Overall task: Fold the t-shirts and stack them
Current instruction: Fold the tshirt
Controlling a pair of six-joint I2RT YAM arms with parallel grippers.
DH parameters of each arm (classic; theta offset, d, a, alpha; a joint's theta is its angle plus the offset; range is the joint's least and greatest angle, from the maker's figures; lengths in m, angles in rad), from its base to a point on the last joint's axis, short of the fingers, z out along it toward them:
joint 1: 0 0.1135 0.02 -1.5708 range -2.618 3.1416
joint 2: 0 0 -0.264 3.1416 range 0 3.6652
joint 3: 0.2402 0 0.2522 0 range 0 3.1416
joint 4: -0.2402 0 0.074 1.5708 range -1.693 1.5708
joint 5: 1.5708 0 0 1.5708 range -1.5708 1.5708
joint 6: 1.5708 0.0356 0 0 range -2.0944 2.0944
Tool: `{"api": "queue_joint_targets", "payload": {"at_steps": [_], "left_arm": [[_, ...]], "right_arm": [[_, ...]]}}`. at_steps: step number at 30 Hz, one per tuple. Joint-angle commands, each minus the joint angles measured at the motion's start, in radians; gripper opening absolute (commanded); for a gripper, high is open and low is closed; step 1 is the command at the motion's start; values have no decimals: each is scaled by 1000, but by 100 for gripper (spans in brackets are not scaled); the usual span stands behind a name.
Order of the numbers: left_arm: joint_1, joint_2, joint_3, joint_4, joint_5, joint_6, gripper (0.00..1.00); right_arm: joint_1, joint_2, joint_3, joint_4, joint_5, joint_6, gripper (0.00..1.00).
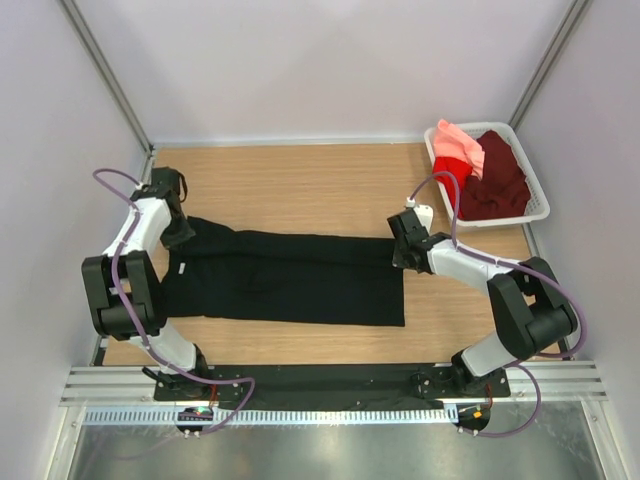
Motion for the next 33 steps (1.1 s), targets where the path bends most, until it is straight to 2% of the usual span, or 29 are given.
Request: {"api": "queue_joint_targets", "payload": {"at_steps": [1,4,6,8,12,13,17,18,22,23,24,26,29,30,33], "left_arm": [[11,-31,-19,-25,-55,-23,0],[9,-28,-30,-28,-55,-26,3],[9,-18,-22,-46,-42,-26,6],[11,-13,-16,-84,-89,-35,10],[11,-56,-7,-111,-161,-85,14],[9,-80,-4,-109,-141,-90,20],[8,-105,-16,-59,-4,-69,32],[6,-102,-18,-45,106,-61,35],[6,-87,-27,49,389,-52,36],[6,-82,-25,53,408,-61,36],[5,-68,-24,52,408,-66,36],[6,-47,-3,2,321,-75,36],[11,-13,-1,-33,169,-87,42],[17,-24,-22,-13,178,-84,47],[23,-31,-23,52,204,-105,51]], "right_arm": [[9,-29,-12,27,1,20,2],[20,-38,-12,19,-15,20,7],[20,-42,-9,10,-16,21,13],[20,-47,2,-23,-7,21,19],[20,-85,53,-89,-27,35,23],[18,-94,57,-97,-41,38,24],[32,-102,96,-99,-105,52,25],[35,-95,115,-103,-110,52,25],[38,-38,134,-65,-147,58,25],[38,-9,131,-39,-169,58,25],[40,5,126,-30,-179,58,25],[40,43,119,-8,-188,60,25],[40,76,79,25,-179,55,25],[40,83,71,35,-182,52,25],[40,109,62,58,-196,44,25]]}}
